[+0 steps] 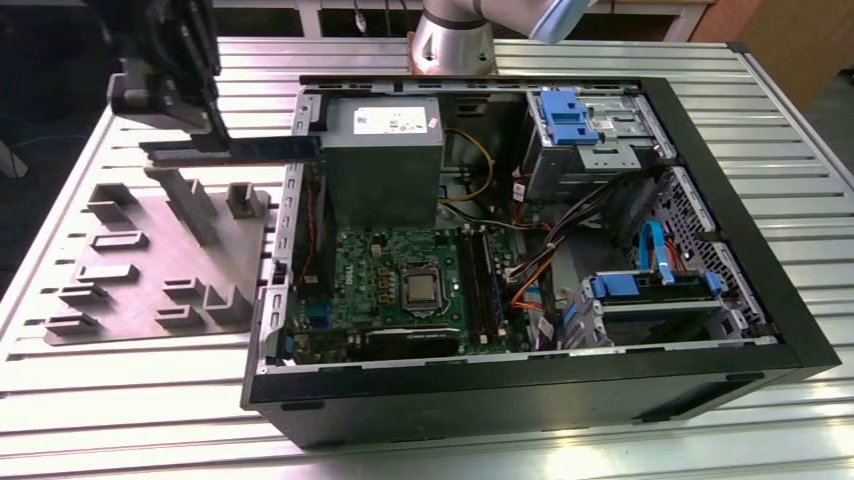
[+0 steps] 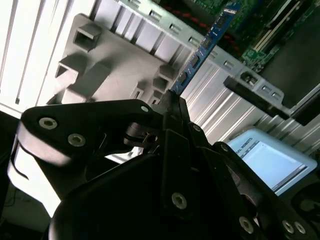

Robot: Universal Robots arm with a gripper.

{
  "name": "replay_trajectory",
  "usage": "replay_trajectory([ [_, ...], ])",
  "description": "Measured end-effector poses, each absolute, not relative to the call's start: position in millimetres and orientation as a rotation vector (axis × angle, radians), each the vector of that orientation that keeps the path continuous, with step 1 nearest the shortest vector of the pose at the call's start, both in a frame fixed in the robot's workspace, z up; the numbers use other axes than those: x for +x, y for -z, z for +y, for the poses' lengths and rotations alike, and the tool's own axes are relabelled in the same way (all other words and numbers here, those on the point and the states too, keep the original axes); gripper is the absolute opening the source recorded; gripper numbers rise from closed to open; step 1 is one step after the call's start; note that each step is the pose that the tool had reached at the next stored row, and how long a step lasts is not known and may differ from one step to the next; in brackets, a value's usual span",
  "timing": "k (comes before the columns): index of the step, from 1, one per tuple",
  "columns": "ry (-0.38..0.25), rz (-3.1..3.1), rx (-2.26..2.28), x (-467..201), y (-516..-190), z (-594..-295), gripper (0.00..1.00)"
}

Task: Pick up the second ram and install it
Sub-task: 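Pick up the second ram and move it above second insertion slot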

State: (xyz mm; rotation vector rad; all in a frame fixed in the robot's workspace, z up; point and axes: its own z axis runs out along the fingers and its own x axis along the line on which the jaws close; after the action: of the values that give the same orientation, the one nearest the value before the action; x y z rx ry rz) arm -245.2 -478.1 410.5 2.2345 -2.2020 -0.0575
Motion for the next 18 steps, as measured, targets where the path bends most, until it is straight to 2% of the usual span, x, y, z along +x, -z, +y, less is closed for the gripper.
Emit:
replay_trajectory([
  [18,0.058,-2.202,2.234,-170.7,-410.0,-478.1,0.11],
])
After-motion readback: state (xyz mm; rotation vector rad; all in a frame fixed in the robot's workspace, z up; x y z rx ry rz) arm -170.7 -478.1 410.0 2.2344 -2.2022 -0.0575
